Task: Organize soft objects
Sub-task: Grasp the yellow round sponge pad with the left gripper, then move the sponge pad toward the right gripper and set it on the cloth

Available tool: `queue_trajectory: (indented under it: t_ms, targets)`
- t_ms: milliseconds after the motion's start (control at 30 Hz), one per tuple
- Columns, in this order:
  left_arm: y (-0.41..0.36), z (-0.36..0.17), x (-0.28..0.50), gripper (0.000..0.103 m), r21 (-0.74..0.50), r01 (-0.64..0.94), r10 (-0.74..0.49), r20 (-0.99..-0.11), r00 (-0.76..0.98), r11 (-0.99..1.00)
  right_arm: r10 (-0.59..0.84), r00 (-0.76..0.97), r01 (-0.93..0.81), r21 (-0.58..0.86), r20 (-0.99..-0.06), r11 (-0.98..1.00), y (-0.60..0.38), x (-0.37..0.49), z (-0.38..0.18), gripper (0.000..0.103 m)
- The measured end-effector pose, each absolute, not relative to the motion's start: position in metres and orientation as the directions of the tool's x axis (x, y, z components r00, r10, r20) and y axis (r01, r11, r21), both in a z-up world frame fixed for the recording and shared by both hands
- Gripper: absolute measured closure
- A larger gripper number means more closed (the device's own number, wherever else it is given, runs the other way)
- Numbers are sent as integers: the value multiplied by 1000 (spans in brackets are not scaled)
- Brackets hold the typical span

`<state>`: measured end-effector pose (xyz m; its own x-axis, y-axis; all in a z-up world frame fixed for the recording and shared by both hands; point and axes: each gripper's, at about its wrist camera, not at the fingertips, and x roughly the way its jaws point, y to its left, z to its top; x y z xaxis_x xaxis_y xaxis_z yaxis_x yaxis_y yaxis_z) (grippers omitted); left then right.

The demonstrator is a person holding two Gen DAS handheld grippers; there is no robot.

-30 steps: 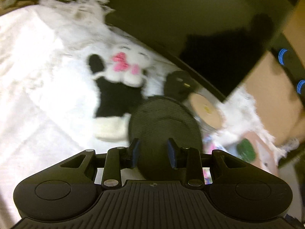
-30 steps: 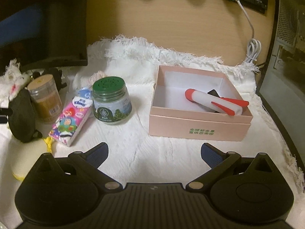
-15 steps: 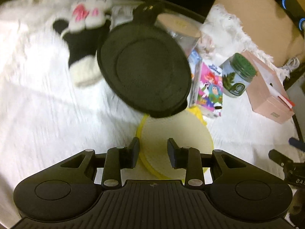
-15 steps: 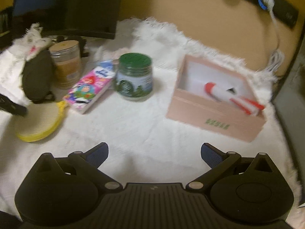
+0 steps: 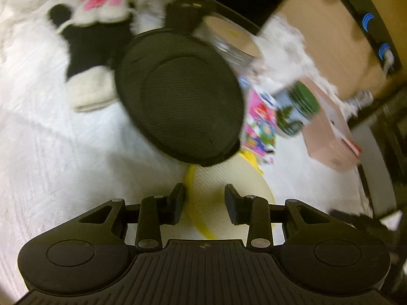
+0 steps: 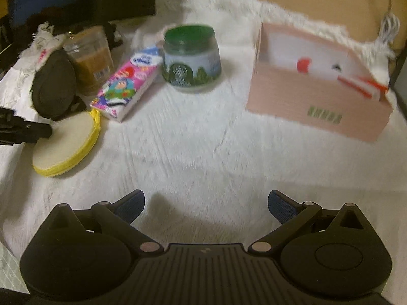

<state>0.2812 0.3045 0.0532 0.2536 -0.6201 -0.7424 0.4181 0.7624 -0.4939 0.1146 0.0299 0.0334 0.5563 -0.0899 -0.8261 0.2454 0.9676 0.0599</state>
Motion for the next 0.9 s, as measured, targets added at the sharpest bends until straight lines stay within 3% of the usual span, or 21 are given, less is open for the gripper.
queue_trajectory:
  t_ms: [233, 533, 700, 800, 900]
  targets:
    - [290, 64, 271, 66, -616, 474, -753, -634, 175, 629, -113, 545, 252, 33, -831, 967, 34, 118, 26, 0]
    - [251, 40, 276, 66, -748, 329, -809, -578, 104, 576, -108, 552, 238, 32, -827, 971, 35, 116, 28, 0]
    - [221, 27, 274, 66, -772, 298, -823, -561, 95, 561, -105, 559, 228, 31, -823, 973, 36, 115, 28, 0]
    - [207, 38, 271, 66, -789, 342, -854, -511, 93, 510, -96, 560, 213, 30, -823, 977, 37, 112, 29, 0]
    - [194, 51, 274, 66, -752, 394, -841, -528, 120, 529, -91, 560, 201, 28, -823, 979, 37, 112, 30, 0]
